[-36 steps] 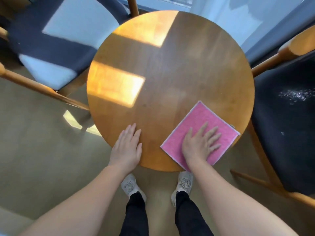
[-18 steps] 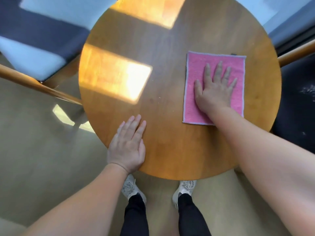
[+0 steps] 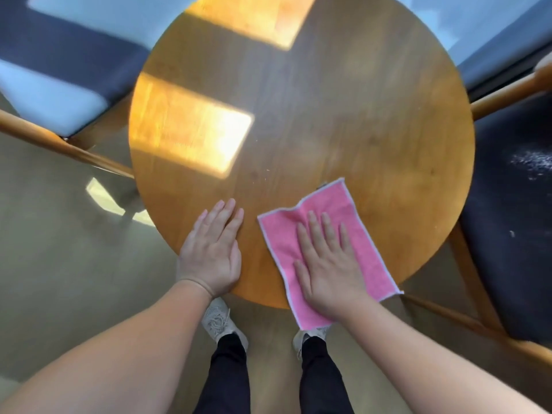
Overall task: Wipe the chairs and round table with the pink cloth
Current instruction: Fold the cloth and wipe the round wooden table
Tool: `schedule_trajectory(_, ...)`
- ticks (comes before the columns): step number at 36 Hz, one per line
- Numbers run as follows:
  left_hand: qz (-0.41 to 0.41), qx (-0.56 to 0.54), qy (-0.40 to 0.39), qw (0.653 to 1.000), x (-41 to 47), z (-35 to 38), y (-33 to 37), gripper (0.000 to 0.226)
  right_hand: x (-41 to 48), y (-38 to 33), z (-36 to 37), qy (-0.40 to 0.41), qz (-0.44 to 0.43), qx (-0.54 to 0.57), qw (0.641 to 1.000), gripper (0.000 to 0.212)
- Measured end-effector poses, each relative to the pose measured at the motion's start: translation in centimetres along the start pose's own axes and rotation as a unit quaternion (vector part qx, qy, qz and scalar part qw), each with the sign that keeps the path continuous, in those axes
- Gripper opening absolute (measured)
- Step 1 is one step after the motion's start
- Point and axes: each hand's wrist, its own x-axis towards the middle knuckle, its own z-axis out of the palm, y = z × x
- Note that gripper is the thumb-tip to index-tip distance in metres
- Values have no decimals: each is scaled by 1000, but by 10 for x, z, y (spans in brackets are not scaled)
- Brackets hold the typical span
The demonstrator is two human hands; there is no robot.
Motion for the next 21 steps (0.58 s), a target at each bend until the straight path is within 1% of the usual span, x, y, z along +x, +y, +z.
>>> schedule_trajectory(5, 0, -2, -2, 1000, 0, 0, 0, 53, -24, 6, 5, 31, -55, -4, 998, 57)
schedule_trajectory(8, 0, -12, 10, 1000, 4, -1, 0, 52, -16, 15, -2, 39, -57, -2, 998, 56)
schedule_trajectory(11, 2, -16, 17, 1000, 6, 1, -1, 51, 5, 23, -12, 43, -18, -1, 999, 57)
schedule_trajectory(15, 6, -23, 23, 999, 4, 3, -3, 51, 50, 44, -31, 27, 42, 14, 999, 62)
schedule_trajectory(18, 7, -23, 28, 999, 5, 4, -4, 51, 92, 56, -50, 36, 67, 9, 997, 66)
schedule_trajectory(21, 11, -22, 36, 999, 4, 6, -4, 51, 137, 62, -68, 58, 92, 5, 994, 65)
